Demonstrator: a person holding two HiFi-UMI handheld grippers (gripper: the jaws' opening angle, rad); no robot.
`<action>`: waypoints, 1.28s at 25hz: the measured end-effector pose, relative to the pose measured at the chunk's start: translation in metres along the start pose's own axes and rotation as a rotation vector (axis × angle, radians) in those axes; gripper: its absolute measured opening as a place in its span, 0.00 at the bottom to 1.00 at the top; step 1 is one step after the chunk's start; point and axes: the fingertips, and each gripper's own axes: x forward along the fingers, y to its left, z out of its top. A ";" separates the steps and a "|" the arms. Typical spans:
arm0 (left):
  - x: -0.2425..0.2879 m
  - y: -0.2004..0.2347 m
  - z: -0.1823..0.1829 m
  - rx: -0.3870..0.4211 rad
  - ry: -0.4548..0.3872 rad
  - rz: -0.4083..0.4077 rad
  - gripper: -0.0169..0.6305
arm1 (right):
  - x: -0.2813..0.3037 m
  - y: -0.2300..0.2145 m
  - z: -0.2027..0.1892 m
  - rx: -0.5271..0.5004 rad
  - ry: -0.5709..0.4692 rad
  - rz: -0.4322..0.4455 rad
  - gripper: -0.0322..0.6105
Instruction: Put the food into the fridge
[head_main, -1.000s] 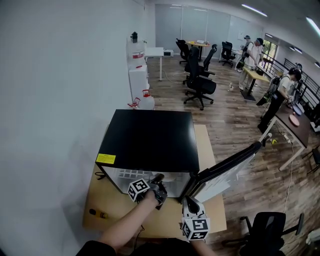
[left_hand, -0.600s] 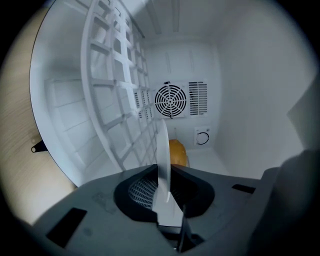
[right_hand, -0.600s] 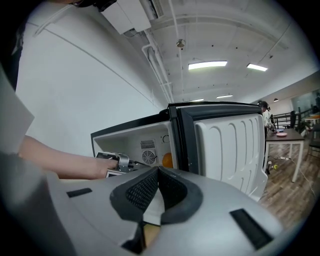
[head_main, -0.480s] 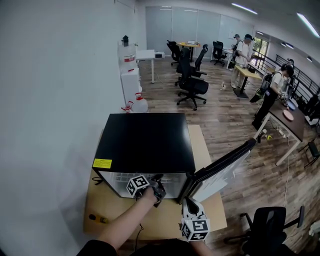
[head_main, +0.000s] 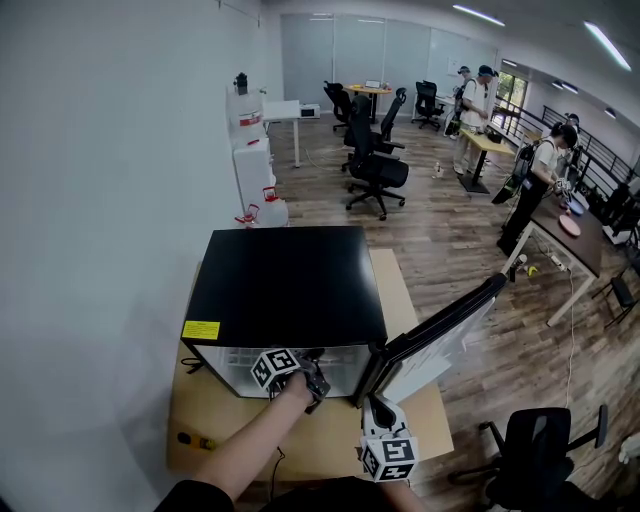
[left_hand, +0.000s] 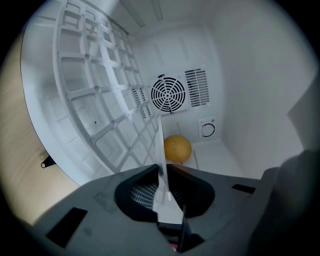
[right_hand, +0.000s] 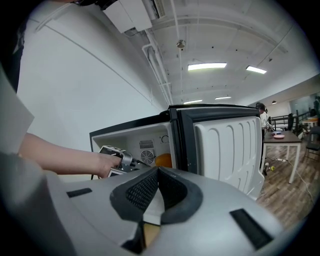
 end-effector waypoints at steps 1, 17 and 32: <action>0.000 0.000 0.000 0.012 0.003 0.005 0.09 | 0.000 0.001 0.000 -0.002 0.000 0.001 0.14; -0.007 -0.009 0.003 0.529 0.027 0.155 0.37 | -0.008 0.020 0.001 -0.040 -0.023 0.019 0.14; -0.009 -0.003 -0.005 0.944 0.037 0.277 0.44 | -0.007 0.025 0.002 -0.044 -0.018 0.022 0.14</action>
